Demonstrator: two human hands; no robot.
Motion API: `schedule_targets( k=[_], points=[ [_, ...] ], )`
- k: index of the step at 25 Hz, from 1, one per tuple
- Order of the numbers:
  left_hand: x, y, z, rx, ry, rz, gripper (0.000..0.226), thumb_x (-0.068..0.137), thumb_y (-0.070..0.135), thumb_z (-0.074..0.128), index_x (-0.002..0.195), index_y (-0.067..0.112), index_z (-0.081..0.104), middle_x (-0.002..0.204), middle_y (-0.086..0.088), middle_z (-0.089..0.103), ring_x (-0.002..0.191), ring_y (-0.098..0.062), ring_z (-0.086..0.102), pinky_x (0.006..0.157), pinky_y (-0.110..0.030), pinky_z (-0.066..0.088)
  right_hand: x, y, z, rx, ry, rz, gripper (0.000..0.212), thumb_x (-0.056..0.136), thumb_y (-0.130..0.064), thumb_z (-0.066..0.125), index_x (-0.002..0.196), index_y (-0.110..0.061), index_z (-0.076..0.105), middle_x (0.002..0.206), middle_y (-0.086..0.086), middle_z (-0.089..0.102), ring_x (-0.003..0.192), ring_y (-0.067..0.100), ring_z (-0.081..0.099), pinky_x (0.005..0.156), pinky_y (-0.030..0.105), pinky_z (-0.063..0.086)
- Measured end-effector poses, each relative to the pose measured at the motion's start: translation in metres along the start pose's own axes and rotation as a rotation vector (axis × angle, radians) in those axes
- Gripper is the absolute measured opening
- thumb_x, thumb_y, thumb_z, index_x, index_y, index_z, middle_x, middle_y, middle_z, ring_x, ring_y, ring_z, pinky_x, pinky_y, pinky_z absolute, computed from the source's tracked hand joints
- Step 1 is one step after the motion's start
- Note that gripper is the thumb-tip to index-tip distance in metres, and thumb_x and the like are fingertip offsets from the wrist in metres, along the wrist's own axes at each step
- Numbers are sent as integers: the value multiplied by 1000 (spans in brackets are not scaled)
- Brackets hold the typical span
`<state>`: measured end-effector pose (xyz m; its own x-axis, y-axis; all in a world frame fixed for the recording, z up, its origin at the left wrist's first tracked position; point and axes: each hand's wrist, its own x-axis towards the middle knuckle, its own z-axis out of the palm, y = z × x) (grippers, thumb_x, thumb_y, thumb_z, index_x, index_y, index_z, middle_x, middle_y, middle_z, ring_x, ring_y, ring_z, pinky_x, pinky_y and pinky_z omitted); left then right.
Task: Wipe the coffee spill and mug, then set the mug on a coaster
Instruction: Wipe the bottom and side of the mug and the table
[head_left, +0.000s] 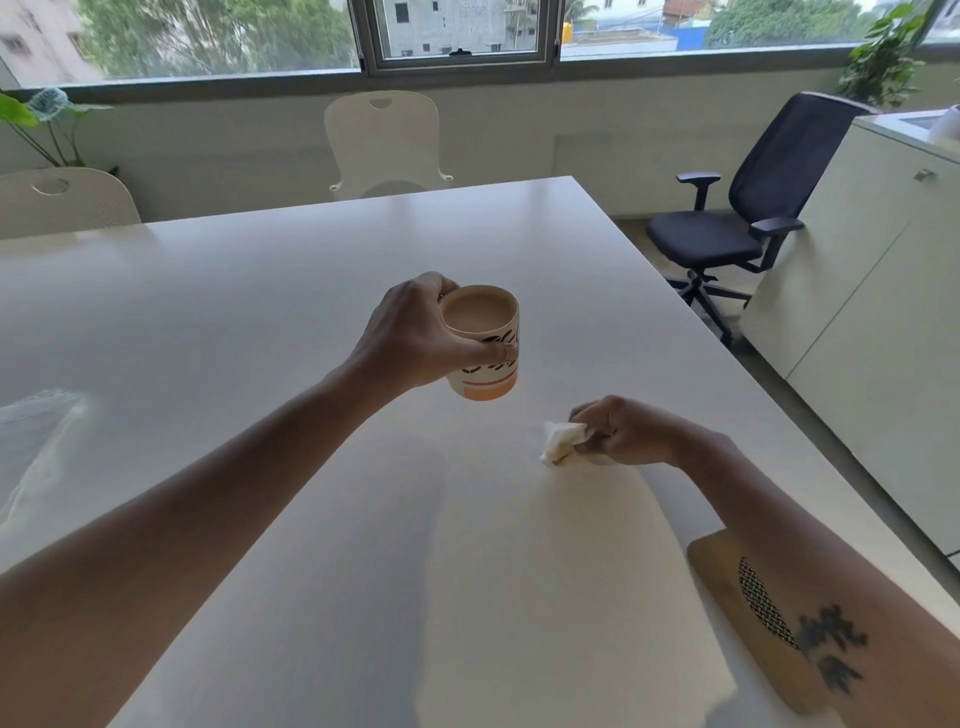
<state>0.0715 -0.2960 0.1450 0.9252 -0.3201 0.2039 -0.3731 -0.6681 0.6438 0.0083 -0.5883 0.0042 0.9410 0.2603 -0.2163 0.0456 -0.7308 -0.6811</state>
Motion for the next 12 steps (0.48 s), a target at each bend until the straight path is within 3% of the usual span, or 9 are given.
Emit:
schedule_targets(
  k=[3, 6, 7, 10, 12],
  points=[
    [3, -3, 6, -14, 4, 0, 81, 52, 62, 99, 114, 19, 70, 103, 5, 78, 98, -19, 74, 86, -46, 64, -28, -4, 4, 137, -146, 91, 17, 94, -4, 75, 105, -13, 82, 101, 15, 78, 88, 24, 70, 81, 35, 50],
    [5, -5, 15, -24, -6, -8, 83, 51, 63, 98, 115, 19, 70, 103, 5, 78, 98, -19, 74, 86, -46, 64, -65, -10, 9, 439, -456, 52, 21, 91, 0, 76, 95, -19, 84, 87, -1, 75, 80, 10, 66, 76, 25, 49],
    [6, -6, 19, -28, -11, -8, 82, 51, 63, 98, 115, 19, 70, 103, 6, 78, 98, -19, 74, 86, -46, 64, -76, -10, 10, 559, -485, 16, 23, 92, 3, 73, 94, -17, 84, 86, -5, 74, 78, 7, 66, 74, 21, 50],
    [8, -7, 29, -40, -20, -1, 81, 52, 61, 99, 116, 19, 71, 105, 5, 78, 99, -19, 74, 88, -47, 63, -108, -6, 8, 960, -289, -1, 17, 90, 8, 69, 102, 3, 79, 86, 2, 74, 77, 9, 70, 69, 20, 55],
    [9, -7, 39, -40, -28, -2, 82, 53, 60, 100, 117, 18, 71, 107, 5, 78, 101, -19, 74, 88, -47, 64, -128, -1, 5, 1204, -94, 32, 19, 85, 1, 72, 102, 3, 80, 84, 9, 75, 72, 14, 74, 63, 24, 59]
  ],
)
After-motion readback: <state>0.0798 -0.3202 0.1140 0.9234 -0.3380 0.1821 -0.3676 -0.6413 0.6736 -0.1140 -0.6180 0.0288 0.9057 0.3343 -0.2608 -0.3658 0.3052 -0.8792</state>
